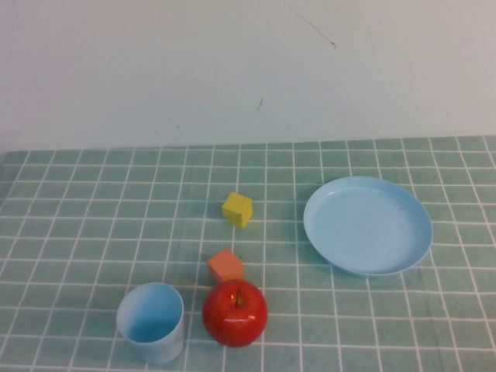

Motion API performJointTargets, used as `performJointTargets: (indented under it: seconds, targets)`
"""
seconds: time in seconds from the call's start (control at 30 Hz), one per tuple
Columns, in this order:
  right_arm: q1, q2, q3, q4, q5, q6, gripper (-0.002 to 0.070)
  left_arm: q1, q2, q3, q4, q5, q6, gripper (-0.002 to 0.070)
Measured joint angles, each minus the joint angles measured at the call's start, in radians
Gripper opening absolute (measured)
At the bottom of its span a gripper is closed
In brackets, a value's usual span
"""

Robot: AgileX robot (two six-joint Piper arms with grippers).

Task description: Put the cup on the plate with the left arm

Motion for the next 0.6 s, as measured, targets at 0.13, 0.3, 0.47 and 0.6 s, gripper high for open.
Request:
performJointTargets:
  seconds: [0.13,0.3,0.47,0.6]
  targets:
    - [0.000,0.000,0.000,0.000,0.000,0.000,-0.0002,0.000,0.000,0.000,0.000,-0.071,-0.004,-0.0003]
    - [0.000,0.000,0.000,0.000,0.000,0.000,-0.0002,0.000,0.000,0.000,-0.053,-0.002,0.004,-0.0003]
    - [0.000,0.000,0.000,0.000,0.000,0.000,-0.0002,0.000,0.000,-0.111,-0.246,0.362,0.053,-0.0003]
    - [0.000,0.000,0.000,0.000,0.000,0.000,-0.0002,0.000,0.008,-0.282,-0.276,0.575,0.112,-0.0003]
